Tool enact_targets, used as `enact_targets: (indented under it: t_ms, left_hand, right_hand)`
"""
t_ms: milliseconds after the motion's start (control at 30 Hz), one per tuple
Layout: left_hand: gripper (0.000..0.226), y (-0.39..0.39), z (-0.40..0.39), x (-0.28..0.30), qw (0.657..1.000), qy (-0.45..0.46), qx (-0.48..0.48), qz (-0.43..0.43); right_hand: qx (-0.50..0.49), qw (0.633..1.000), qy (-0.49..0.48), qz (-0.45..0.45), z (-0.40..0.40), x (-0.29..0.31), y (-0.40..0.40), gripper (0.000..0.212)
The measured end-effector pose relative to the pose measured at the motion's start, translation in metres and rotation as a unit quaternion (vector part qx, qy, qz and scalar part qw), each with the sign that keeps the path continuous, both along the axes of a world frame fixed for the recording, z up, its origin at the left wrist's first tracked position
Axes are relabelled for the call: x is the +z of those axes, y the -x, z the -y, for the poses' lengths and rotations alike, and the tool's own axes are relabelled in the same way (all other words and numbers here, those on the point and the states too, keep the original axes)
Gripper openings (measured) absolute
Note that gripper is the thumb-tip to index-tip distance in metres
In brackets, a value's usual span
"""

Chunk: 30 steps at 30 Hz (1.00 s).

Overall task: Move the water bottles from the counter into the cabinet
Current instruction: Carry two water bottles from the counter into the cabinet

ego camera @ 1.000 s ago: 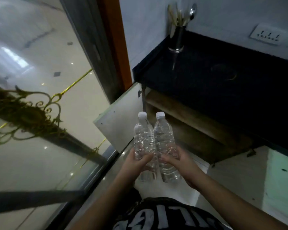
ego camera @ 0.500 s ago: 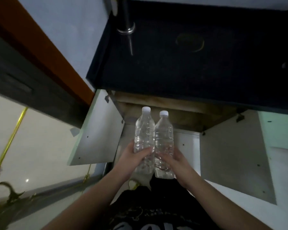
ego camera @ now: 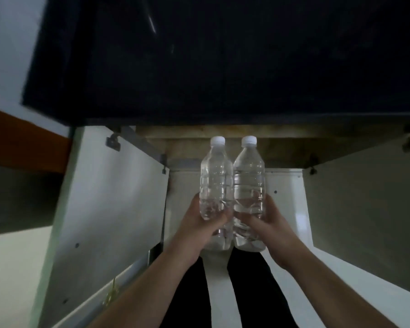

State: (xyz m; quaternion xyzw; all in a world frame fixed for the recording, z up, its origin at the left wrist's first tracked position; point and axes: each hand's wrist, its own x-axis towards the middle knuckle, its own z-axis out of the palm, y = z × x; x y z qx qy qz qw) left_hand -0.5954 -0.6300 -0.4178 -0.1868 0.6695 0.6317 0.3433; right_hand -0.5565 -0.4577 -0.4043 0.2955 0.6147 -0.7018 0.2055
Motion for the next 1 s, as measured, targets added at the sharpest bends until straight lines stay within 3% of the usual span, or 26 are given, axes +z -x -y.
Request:
enact_targets:
  t_ms: [200, 400, 600, 767, 933, 1000]
  left_hand:
    - [0.060, 0.050, 0.012, -0.082, 0.999, 0.009, -0.032, -0.020]
    - [0.080, 0.095, 0.010, -0.137, 0.995, 0.042, -0.067, -0.060]
    - [0.041, 0.138, -0.010, -0.159, 0.983, 0.122, -0.028, -0.135]
    - [0.048, 0.164, -0.022, -0.169, 0.966, 0.172, 0.012, -0.190]
    - [0.060, 0.181, -0.026, -0.178, 0.964, 0.193, 0.029, -0.182]
    - [0.047, 0.189, -0.027, -0.181, 0.961, 0.198, 0.034, -0.189]
  right_hand:
    - [0.016, 0.999, -0.005, -0.035, 0.011, -0.073, 0.036, 0.070]
    - [-0.008, 0.994, -0.071, -0.079, 0.016, -0.135, 0.073, 0.055]
    - [-0.055, 0.984, -0.145, -0.091, 0.017, -0.166, 0.117, 0.052]
    - [-0.085, 0.969, -0.213, -0.096, 0.018, -0.184, 0.151, 0.072]
    - [-0.077, 0.952, -0.280, -0.101, 0.019, -0.197, 0.171, 0.076]
    - [-0.068, 0.942, -0.311, -0.110, 0.019, -0.200, 0.178, 0.076]
